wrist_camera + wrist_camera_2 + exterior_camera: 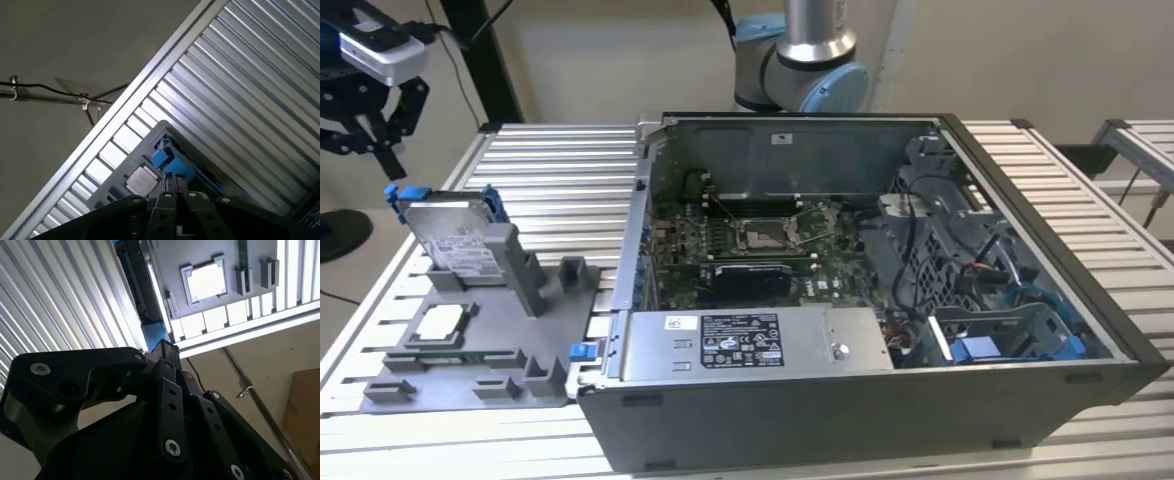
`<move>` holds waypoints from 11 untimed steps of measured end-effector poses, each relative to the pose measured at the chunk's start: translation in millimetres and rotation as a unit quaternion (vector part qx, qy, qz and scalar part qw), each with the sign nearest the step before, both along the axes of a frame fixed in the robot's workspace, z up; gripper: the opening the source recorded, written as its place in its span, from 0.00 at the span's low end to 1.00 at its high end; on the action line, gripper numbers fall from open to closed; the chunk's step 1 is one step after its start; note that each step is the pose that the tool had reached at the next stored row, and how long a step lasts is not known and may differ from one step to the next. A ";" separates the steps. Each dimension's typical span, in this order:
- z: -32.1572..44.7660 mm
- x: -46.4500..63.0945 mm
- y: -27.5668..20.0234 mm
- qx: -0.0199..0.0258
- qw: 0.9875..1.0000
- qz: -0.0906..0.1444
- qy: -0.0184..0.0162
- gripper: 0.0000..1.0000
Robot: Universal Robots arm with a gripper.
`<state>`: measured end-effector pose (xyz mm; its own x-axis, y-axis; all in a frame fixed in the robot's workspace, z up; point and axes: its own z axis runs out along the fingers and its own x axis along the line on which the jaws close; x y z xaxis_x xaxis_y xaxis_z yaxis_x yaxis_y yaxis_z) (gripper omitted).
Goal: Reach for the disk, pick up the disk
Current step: 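Pick up the disk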
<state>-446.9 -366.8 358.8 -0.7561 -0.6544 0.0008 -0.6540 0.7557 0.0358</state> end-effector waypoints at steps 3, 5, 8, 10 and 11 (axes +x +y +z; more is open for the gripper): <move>0.0 0.0 0.0 0.000 1.000 0.027 0.000 0.00; 0.0 0.0 0.0 0.000 0.999 0.046 0.000 0.00; 0.1 0.0 0.0 0.000 0.997 0.072 0.000 0.00; 0.1 0.0 0.0 0.000 0.996 0.091 0.000 0.00; 0.1 0.0 0.0 0.000 0.995 0.100 0.000 0.00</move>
